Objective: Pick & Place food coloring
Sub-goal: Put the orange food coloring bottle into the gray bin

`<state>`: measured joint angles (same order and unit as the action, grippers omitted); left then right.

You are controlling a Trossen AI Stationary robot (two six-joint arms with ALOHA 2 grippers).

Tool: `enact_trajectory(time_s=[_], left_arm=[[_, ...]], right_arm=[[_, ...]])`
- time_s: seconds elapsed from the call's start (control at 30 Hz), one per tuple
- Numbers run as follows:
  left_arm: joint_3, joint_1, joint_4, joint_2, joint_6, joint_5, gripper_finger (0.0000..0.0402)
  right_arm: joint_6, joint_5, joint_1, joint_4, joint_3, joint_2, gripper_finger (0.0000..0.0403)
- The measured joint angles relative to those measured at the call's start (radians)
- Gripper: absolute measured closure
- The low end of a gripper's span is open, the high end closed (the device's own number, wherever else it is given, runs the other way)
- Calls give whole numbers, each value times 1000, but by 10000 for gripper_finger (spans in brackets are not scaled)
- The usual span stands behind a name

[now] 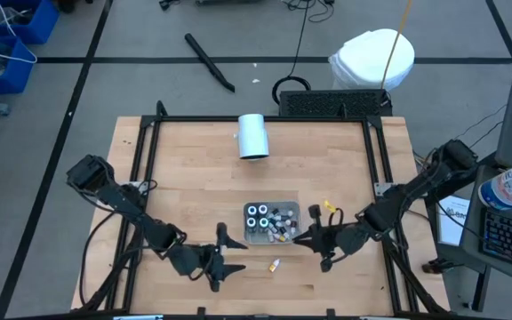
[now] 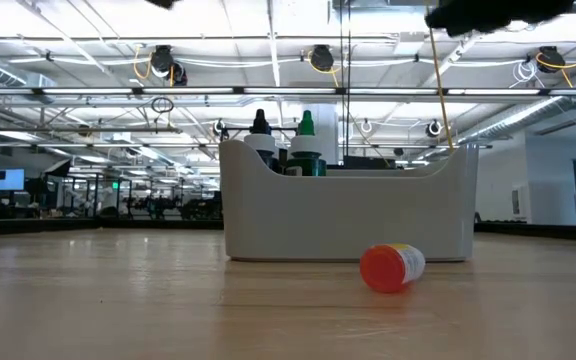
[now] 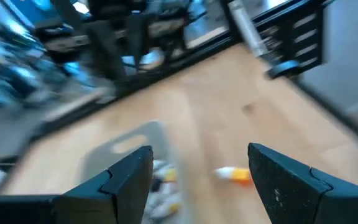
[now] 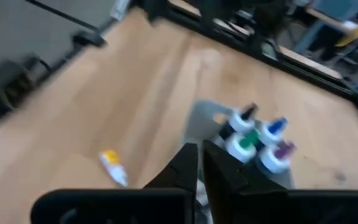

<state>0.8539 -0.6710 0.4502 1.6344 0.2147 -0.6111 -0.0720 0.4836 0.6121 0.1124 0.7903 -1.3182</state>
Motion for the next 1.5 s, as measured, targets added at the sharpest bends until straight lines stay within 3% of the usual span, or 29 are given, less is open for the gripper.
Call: enact_trajectory(time_s=[0.13, 0.2, 0.33, 0.53, 0.67, 0.8, 0.97, 1.1, 1.27, 1.5], left_arm=[[0, 48, 2, 8, -139, 243, 135], [1, 62, 24, 29, -174, 279, 135], [19, 76, 44, 91, -140, 274, 135], [109, 77, 16, 160, -42, 278, 135], [166, 66, -85, 162, -33, 263, 135], [202, 48, -154, 152, -38, 205, 135], [205, 21, -207, 152, -36, 156, 135], [204, 4, -263, 152, -35, 145, 135], [204, -7, -281, 152, -34, 138, 135], [204, -6, -284, 152, -48, 138, 135]], right_arm=[[-19, 112, 5, 63, -85, 14, 388], [-18, 146, 5, 85, -118, 13, 392], [-47, 113, 5, 107, -143, 14, 399], [-74, -118, 5, 125, -144, 5, 401], [-105, -170, 10, 186, -129, -62, 401], [-97, -174, 1, 119, 3, -202, 402], [-20, -179, -9, -100, 218, -416, 402], [-21, -254, -15, -245, 351, -539, 395], [-47, -277, -17, -340, 447, -590, 367], [-149, -281, -24, -337, 449, -590, 281]])
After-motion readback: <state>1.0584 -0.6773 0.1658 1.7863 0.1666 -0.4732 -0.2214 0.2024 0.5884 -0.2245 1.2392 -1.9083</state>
